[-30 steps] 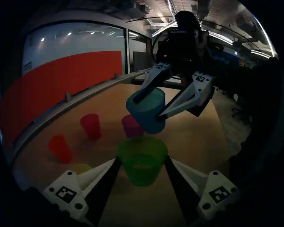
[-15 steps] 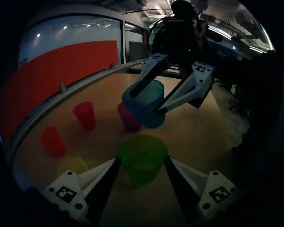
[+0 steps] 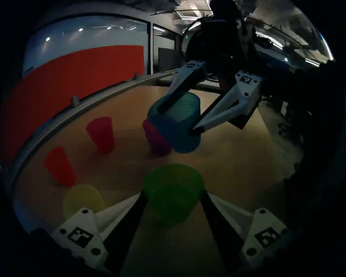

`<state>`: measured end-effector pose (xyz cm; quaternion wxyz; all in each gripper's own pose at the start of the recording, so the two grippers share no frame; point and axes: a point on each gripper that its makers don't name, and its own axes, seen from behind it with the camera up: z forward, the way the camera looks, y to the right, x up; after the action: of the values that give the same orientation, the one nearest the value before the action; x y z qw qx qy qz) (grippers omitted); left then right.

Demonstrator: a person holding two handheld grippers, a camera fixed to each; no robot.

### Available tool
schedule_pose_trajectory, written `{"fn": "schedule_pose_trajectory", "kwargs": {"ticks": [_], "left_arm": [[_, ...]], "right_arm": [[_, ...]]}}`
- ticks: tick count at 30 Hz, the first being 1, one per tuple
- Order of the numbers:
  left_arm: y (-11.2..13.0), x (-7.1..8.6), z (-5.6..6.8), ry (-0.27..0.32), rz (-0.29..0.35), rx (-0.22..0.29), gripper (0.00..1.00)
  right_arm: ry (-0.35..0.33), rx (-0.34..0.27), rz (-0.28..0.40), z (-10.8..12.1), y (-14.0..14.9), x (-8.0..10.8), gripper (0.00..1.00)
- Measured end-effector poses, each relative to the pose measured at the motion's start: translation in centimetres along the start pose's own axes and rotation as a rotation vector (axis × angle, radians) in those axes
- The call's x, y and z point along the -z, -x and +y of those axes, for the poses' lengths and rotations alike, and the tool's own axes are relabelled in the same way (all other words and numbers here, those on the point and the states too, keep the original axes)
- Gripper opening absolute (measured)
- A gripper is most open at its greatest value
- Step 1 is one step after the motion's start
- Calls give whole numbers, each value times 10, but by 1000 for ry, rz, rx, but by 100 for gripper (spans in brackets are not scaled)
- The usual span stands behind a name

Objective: Pour water

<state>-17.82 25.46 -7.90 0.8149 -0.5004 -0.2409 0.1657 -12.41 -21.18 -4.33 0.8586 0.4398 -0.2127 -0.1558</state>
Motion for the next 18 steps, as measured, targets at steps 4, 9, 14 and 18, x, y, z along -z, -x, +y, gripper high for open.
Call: {"fn": "schedule_pose_trajectory", "kwargs": {"ticks": [4, 9, 14, 18], "left_arm": [[3, -1, -1, -4, 0, 6, 84], [6, 0, 0, -4, 4, 11, 84], [9, 1, 1, -2, 4, 22, 84], [11, 3, 1, 1, 4, 27, 84]], "right_arm": [[0, 2, -1, -1, 0, 0, 89], [2, 2, -7, -1, 2, 0, 89], [1, -1, -8, -1, 2, -1, 89], [3, 0, -11, -1, 3, -1, 90]]}}
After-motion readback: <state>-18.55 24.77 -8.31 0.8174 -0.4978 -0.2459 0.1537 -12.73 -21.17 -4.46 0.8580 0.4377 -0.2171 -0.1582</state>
